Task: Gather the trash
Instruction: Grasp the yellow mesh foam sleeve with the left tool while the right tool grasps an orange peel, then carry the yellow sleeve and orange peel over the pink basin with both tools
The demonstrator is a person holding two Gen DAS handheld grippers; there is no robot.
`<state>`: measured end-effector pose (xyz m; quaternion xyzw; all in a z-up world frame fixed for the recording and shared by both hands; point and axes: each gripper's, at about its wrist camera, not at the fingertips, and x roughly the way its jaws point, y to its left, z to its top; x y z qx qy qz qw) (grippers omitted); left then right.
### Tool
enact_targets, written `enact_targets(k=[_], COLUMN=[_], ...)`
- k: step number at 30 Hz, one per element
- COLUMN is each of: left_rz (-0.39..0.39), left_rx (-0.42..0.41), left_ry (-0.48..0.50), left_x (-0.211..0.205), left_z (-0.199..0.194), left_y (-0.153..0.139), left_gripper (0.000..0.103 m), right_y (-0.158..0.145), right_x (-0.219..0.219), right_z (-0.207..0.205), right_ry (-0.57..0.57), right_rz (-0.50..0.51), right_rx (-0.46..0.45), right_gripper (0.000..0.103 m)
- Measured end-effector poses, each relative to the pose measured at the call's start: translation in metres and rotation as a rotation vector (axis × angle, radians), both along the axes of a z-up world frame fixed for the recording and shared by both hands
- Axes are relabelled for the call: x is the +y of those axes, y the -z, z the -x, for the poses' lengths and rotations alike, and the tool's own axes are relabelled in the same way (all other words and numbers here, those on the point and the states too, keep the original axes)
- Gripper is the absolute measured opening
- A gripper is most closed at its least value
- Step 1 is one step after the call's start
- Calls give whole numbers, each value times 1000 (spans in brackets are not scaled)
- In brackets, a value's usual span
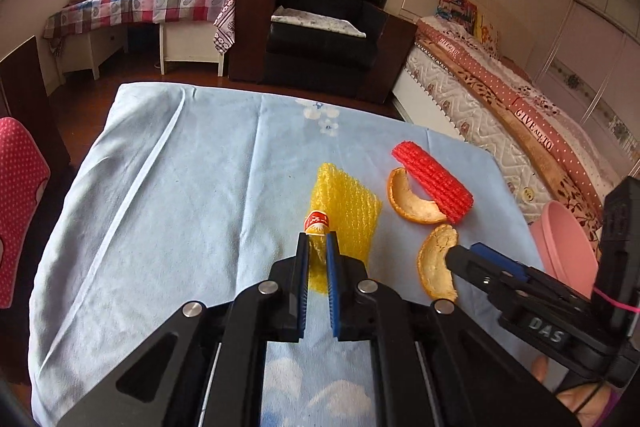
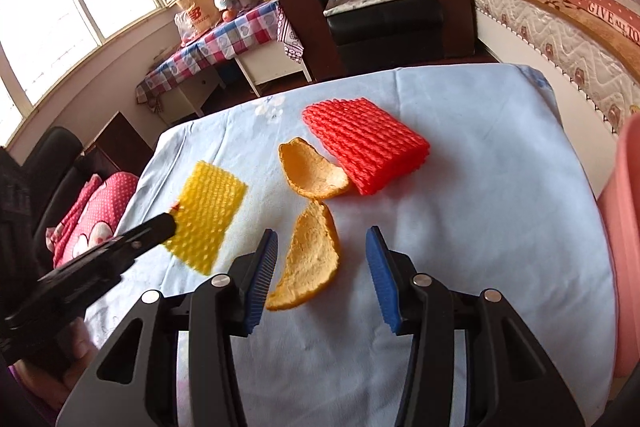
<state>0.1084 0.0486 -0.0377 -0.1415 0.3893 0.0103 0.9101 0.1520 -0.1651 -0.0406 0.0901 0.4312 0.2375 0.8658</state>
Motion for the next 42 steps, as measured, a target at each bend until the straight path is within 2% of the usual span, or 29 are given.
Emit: enact_targets(k=[1, 3, 4, 6, 8, 14, 26, 42], left_rz=[-1, 2, 2, 2, 7, 12, 43, 29], left_rx=[-3, -7, -9, -12, -17, -36, -84, -120], left_ry=[-2, -5, -6, -8, -10, -1, 59, 190], left_x=[0, 1, 1, 2, 2, -3, -38, -109], left_z=[2, 6, 8, 14, 19, 35, 63, 80], left_y=[-2, -4, -5, -7, -10, -20, -47, -67], left_gripper=[7, 7, 7, 7, 7, 7, 7, 7], right_y=[1, 7, 9, 14, 16, 2, -28, -49], right_x=[1, 5, 5, 6, 5, -7, -56, -122], right_z=[-1, -5, -6, -8, -6, 18, 75, 115], right_ry=[-2, 1, 1, 1, 2, 11, 81, 198], right_rz=[9, 33, 33, 36, 34, 6, -20, -36], right_rx=[3, 22, 34, 53, 59, 24, -40, -112], right_gripper=[42, 27, 23, 9, 6, 5, 5, 5])
